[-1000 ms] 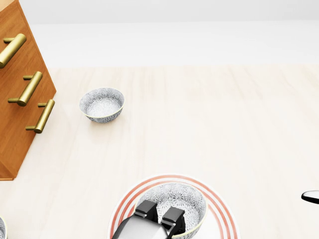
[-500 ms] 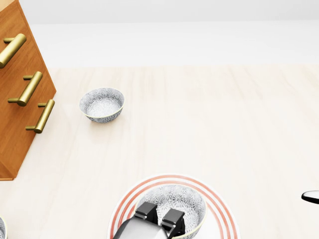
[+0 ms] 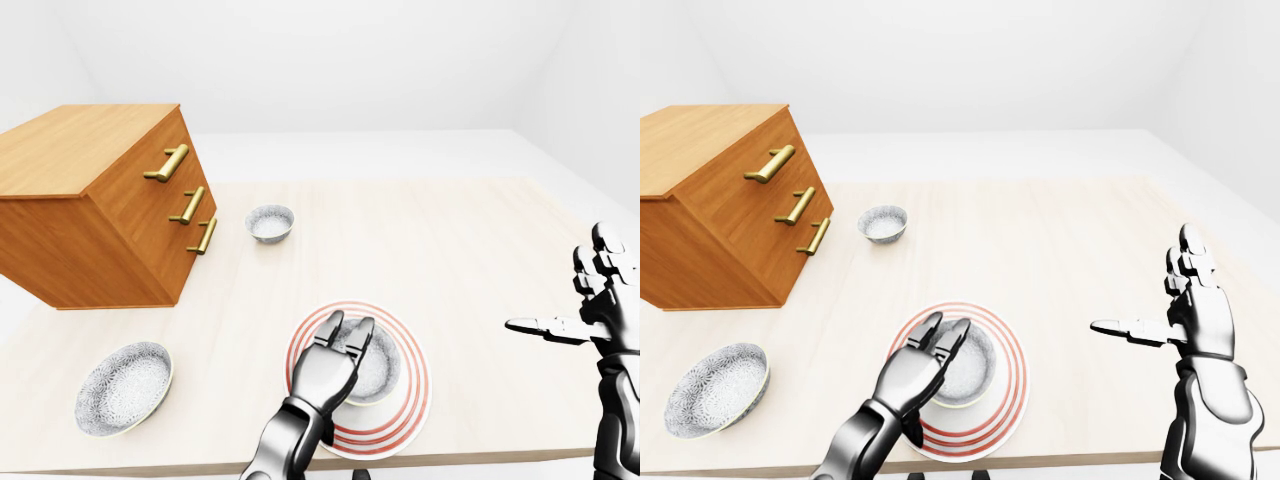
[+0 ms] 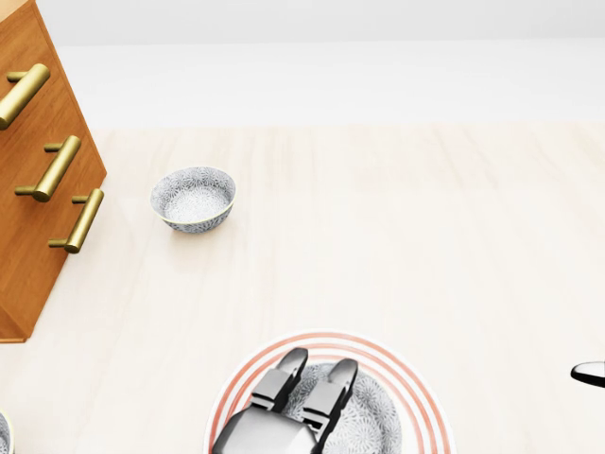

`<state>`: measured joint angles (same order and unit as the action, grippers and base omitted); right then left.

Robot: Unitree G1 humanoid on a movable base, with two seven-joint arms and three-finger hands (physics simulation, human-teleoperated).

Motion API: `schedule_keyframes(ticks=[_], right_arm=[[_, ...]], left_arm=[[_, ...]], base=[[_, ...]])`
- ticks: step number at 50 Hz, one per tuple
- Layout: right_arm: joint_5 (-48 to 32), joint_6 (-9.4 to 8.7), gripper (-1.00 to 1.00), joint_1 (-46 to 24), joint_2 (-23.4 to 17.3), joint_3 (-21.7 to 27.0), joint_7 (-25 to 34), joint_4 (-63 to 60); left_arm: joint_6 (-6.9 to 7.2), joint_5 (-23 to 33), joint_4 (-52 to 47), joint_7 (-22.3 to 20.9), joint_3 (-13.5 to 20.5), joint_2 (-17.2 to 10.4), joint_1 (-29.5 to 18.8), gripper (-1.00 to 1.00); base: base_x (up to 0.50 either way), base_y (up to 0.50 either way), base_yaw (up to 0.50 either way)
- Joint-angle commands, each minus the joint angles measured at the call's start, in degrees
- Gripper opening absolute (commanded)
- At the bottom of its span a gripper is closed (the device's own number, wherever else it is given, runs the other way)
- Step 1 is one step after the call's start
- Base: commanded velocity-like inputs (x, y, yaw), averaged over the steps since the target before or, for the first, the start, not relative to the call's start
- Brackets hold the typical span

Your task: Put the bowl in the middle on the plate.

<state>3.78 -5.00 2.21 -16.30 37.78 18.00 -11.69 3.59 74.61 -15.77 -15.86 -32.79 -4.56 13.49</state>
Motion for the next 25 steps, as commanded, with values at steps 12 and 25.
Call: schedule_keyframes(ticks=[12,25], right_arm=[[-0.12,0.00,1.00,-0.04,-0.05,0.07,0.03,-0.12],[-0.28,0.00,1.00,-0.04,-0.10,-0.06,-0.04,0.00]], left_arm=[[0.36,-0.43,-0.22,-0.36,0.72,0.15,-0.49,1.00],[-1.18,-1.95,0.08,-0.33,3.37,-0.28,-0.35,1.00]], base=[[0.00,0.00,0.00],[0.00,0.00,0.00]])
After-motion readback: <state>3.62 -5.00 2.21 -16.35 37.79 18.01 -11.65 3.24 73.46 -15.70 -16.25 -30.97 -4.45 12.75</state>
